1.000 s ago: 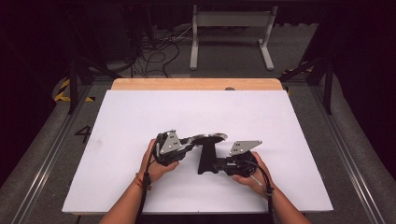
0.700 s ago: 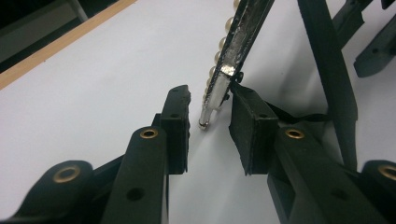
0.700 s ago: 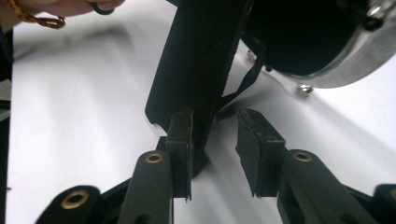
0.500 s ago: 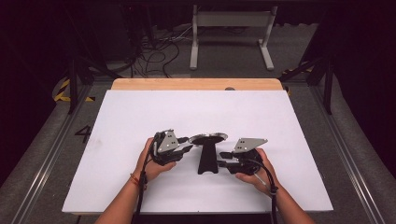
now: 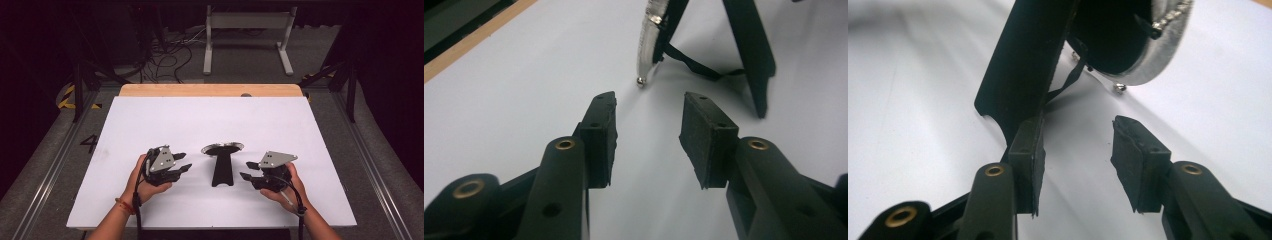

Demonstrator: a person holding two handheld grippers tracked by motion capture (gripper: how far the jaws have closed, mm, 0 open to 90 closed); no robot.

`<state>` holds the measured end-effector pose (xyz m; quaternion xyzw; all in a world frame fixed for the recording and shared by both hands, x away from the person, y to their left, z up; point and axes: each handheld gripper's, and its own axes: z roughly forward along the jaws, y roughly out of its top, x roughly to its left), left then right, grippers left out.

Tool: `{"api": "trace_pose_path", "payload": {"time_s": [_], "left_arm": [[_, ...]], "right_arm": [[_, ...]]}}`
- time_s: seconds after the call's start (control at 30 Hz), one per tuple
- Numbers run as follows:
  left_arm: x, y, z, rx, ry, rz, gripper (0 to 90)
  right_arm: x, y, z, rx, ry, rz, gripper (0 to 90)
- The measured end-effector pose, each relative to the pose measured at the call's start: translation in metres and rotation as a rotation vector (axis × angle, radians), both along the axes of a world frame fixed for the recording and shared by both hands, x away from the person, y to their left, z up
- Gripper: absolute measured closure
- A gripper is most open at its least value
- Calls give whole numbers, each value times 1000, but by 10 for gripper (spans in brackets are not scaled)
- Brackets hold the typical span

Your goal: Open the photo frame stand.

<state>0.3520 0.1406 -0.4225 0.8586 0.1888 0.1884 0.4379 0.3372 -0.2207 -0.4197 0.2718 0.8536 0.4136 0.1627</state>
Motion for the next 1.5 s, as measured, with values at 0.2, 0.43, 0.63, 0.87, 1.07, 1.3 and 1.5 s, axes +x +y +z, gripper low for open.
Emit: {"api": "trace_pose_path", "payload": {"time_s": [0.2,0.43,0.63,0.87,1.07,1.3,1.5], "left_arm": [[-24,16,-6,-11,31,9,502],[-42,30,-21,-56,54,51,404],[-26,27,-14,-64,44,118,378],[5,-2,9,-87,-2,81,389],[28,-33,18,-95,-18,69,392],[39,-45,17,-129,-19,40,403],[38,-32,10,-183,13,4,364]], "right_arm": [[-5,-5,2,43,-15,-17,613],[-17,5,9,91,-66,23,861],[-27,27,12,97,-69,70,900],[-29,65,3,40,-59,119,900],[-26,91,-4,19,-79,88,900],[-27,110,-17,18,-100,38,900],[-24,117,-29,-14,-86,32,900]]}}
